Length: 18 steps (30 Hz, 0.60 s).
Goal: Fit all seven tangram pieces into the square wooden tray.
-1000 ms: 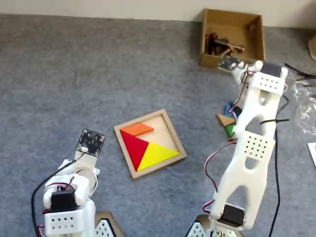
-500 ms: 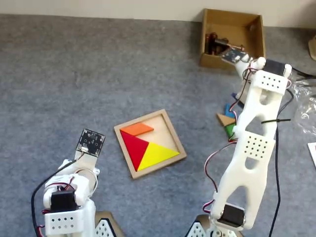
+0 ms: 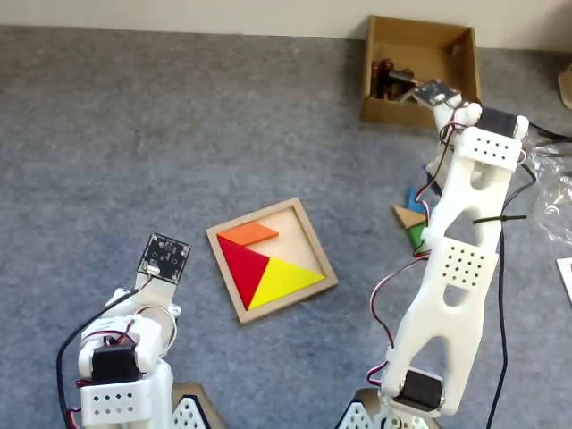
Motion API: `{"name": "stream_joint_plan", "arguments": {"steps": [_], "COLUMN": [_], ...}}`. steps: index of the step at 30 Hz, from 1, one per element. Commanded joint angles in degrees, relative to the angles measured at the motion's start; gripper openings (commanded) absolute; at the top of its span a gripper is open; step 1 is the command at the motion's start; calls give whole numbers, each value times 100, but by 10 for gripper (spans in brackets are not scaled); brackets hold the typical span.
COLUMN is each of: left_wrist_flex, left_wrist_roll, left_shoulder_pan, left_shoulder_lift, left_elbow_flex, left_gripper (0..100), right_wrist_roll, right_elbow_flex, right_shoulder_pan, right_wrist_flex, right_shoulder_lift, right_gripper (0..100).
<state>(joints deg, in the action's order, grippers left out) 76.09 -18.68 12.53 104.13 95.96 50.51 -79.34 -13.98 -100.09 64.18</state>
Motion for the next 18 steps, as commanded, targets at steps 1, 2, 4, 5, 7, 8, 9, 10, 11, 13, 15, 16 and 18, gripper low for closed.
{"name": "stream_joint_plan", "arguments": {"steps": [1, 2, 4, 5, 7, 8, 9, 10, 11, 13, 15, 16, 18], "left_wrist_flex": [44, 44, 44, 44, 44, 44, 44, 44, 44, 44, 44, 44, 44], "left_wrist_roll": [62, 62, 62, 62, 62, 62, 62, 62, 62, 62, 62, 62, 62], "left_shoulder_pan": [22, 22, 22, 22, 22, 22, 22, 22, 22, 22, 22, 22, 22], "left_shoulder_lift": [57, 57, 57, 57, 57, 57, 57, 57, 57, 57, 57, 57, 57], "left_elbow_flex": [119, 119, 119, 119, 119, 119, 119, 119, 119, 119, 119, 119, 119], "left_gripper": [14, 14, 14, 14, 14, 14, 14, 14, 14, 14, 14, 14, 14], "right_wrist_roll": [-211, -220, -229, -308, -484, -484, -484, -475, -475, -475, -475, -475, -484], "right_elbow_flex": [-286, -286, -233, -66, 426, 690, 1015, 1411, 1798, 2536, 3213, 3538, 4171], "right_shoulder_pan": [-40, -31, 31, 40, 57, 92, 154, 198, 251, 400, 576, 673, 875], "right_wrist_flex": [-110, -110, -119, -119, -119, -110, -110, -110, -110, -101, -101, -101, -101], "right_shoulder_lift": [-180, -207, -382, -532, -875, -1112, -1367, -1640, -1921, -2545, -3187, -3521, -4207], "right_gripper": [5, 5, 5, 5, 5, 5, 5, 5, 5, 5, 5, 5, 5]}}
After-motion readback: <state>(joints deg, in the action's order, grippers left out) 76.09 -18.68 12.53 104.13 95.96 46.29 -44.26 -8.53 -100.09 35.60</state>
